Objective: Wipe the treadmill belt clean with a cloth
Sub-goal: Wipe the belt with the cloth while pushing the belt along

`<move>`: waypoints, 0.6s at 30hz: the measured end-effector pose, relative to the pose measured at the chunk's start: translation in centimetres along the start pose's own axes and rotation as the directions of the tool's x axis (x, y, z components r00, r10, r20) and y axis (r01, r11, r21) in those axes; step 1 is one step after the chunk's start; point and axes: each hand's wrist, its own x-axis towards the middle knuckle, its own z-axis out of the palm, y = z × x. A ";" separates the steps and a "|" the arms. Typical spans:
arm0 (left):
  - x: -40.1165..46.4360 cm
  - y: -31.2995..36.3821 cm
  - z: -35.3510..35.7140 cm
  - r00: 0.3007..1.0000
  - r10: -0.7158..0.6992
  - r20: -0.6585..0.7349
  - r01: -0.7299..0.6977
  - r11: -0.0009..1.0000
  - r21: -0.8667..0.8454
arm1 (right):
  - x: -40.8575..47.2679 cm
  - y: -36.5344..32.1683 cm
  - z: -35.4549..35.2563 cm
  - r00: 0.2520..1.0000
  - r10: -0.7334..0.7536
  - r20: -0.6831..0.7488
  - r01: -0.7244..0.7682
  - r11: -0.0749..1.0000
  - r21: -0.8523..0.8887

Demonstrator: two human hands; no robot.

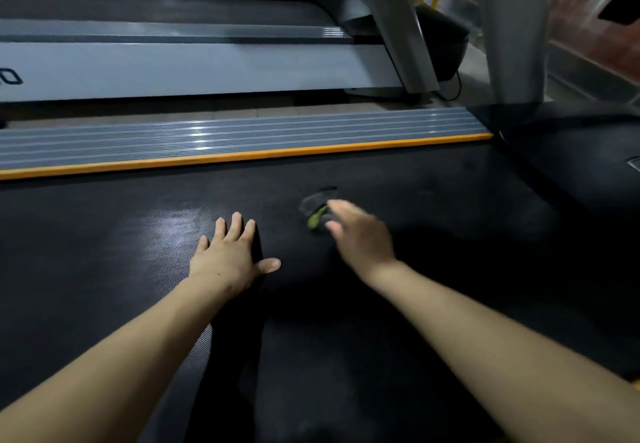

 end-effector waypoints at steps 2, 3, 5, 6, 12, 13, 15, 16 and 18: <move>-0.1 -0.1 0.2 1.000 -0.001 -0.010 0.001 1.000 -0.014 | 0.3 4.6 -2.7 0.985 0.159 -0.070 -0.163 0.985 -0.058; -0.1 -0.2 0.4 1.000 0.000 -0.028 0.000 1.000 -0.020 | 0.1 6.1 -3.9 0.961 0.265 -0.077 -0.270 0.961 -0.061; 0.0 -0.3 0.7 0.998 0.008 -0.069 -0.009 1.000 -0.022 | -0.4 7.0 -4.6 0.904 0.417 -0.091 -0.424 0.902 -0.081; 0.0 -0.3 0.9 0.996 0.012 -0.084 -0.014 1.000 -0.019 | -0.3 5.9 -4.2 0.884 0.452 -0.121 -0.462 0.884 -0.075; -1.7 -1.2 0.8 0.972 0.050 -0.229 -0.077 0.991 -0.109 | -1.6 -6.5 3.1 0.991 0.113 -0.076 -0.110 0.993 0.046; -2.2 -1.6 0.7 0.960 0.050 -0.276 -0.087 0.989 -0.122 | -2.1 -7.6 3.3 0.999 0.038 -0.023 -0.036 0.996 0.081; -3.2 -2.5 0.9 0.940 0.093 -0.328 -0.121 0.990 -0.066 | -2.6 -6.9 2.1 0.997 -0.051 0.050 0.044 0.990 0.132; -3.6 -2.8 1.1 0.932 0.122 -0.341 -0.143 0.989 -0.035 | -2.6 -5.3 1.2 0.994 -0.069 0.084 0.061 0.993 0.097; -4.1 -3.0 1.2 0.924 0.160 -0.347 -0.176 0.984 -0.015 | -2.3 -1.0 -1.2 0.994 -0.006 0.108 0.009 0.999 -0.031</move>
